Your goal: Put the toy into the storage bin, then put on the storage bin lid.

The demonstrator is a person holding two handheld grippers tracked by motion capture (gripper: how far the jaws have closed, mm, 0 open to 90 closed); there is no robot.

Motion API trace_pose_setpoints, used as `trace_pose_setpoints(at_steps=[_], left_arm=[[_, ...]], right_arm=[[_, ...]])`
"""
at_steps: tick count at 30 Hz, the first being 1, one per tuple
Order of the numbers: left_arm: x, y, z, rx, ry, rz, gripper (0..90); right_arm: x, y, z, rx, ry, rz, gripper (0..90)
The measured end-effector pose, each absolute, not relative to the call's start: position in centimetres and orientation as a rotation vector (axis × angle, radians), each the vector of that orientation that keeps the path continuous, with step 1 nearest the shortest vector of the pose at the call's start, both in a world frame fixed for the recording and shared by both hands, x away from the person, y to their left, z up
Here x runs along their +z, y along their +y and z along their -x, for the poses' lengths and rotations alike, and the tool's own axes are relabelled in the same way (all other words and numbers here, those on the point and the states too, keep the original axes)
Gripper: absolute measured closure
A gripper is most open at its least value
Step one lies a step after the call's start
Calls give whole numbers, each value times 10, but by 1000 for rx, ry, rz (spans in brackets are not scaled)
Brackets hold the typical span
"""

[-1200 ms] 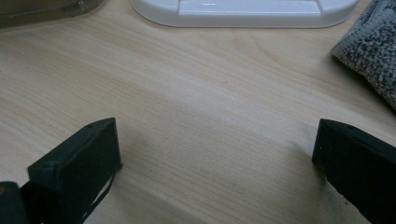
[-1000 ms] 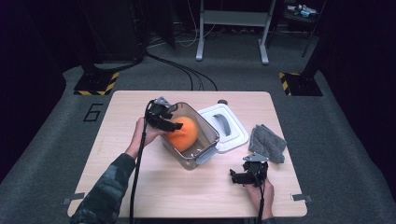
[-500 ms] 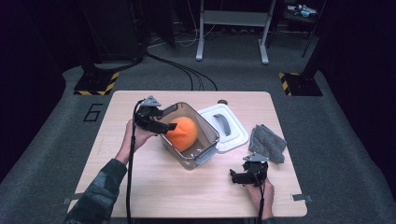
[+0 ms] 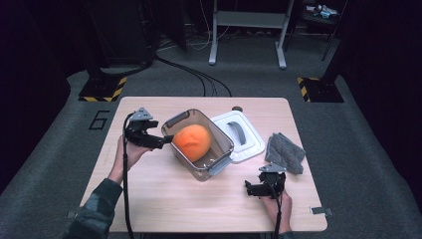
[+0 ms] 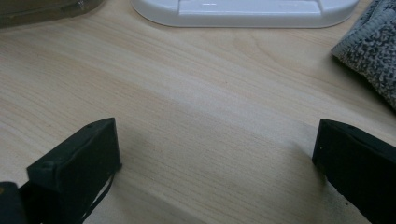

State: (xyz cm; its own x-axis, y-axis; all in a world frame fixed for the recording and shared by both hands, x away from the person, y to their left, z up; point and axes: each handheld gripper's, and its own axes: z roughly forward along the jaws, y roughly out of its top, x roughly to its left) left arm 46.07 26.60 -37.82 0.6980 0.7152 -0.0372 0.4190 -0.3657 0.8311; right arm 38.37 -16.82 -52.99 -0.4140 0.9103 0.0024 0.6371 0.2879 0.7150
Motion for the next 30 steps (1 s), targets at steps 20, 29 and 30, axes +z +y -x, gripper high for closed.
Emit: trace_pose_setpoints(at_steps=[20, 29, 30], left_arm=[[-411, 313, -436, 468, 978, -1961, 112], [-440, 326, -434, 450, 1047, -1972, 104], [-447, 327, -434, 445, 1068, -1974, 104]], right_arm=[[-526, -168, -383, 926, 2190, -1380, 3], [-516, -161, -386, 920, 2219, -1348, 11], [-514, -161, -386, 916, 2220, -1344, 11]])
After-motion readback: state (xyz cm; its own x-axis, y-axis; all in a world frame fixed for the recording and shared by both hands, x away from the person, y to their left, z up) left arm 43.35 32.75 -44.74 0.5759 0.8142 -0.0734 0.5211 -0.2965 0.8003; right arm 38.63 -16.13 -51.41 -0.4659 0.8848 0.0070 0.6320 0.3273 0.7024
